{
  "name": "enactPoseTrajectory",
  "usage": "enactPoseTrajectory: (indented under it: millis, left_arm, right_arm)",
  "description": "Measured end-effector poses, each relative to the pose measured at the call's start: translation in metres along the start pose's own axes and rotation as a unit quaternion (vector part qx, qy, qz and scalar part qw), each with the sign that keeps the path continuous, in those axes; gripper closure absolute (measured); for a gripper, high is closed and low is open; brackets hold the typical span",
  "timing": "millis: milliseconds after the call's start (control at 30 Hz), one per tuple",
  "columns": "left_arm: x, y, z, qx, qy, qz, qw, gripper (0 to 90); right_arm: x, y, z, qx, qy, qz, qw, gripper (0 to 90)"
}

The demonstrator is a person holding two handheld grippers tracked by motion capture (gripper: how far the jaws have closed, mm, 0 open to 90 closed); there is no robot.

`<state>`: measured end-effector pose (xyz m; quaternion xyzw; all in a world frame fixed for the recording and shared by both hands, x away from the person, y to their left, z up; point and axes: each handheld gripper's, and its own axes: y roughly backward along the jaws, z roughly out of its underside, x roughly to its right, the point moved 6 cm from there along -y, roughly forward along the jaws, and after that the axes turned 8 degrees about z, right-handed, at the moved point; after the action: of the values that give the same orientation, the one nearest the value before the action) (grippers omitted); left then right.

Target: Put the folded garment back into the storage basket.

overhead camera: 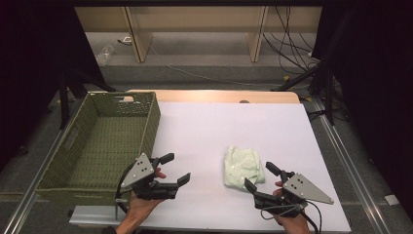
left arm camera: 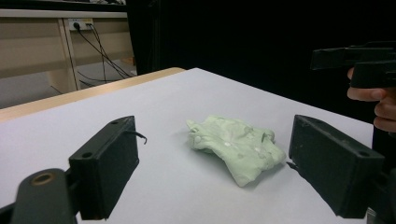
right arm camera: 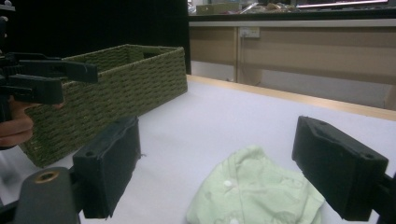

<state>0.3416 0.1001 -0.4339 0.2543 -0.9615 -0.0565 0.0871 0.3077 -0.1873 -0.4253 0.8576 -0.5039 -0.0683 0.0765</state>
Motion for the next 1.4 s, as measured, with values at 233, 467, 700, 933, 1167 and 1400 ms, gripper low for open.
enactPoseTrajectory:
  millis: [233, 467, 700, 933, 1167, 1400]
  left_arm:
    - [0.001, -0.001, 0.0, -0.002, 0.001, 0.002, 1.0, 15.0]
    - [0.002, -0.004, 0.0, -0.003, 0.008, 0.007, 0.9999, 15.0]
    - [-0.001, -0.01, -0.001, 0.001, 0.027, 0.009, 0.9996, 15.1]
    - [-0.001, -0.019, 0.002, -0.013, 0.038, 0.018, 0.999, 15.1]
    - [-0.001, -0.031, 0.005, -0.033, 0.054, 0.028, 0.9976, 15.2]
    - [-0.005, -0.043, 0.005, -0.052, 0.095, 0.043, 0.9932, 15.4]
  right_arm:
    - [0.0, 0.0, 0.0, 0.0, -0.001, -0.001, 1.0, 16.5]
    - [0.0, 0.0, 0.0, 0.0, -0.001, 0.0, 1.0, 16.6]
    - [0.001, 0.0, 0.0, 0.0, -0.002, 0.002, 1.0, 16.7]
    - [0.002, 0.0, -0.001, 0.001, -0.004, 0.004, 1.0, 16.9]
    - [0.003, 0.0, -0.001, 0.0, -0.004, 0.006, 1.0, 17.0]
    - [0.004, 0.0, 0.0, 0.0, -0.005, 0.008, 1.0, 17.1]
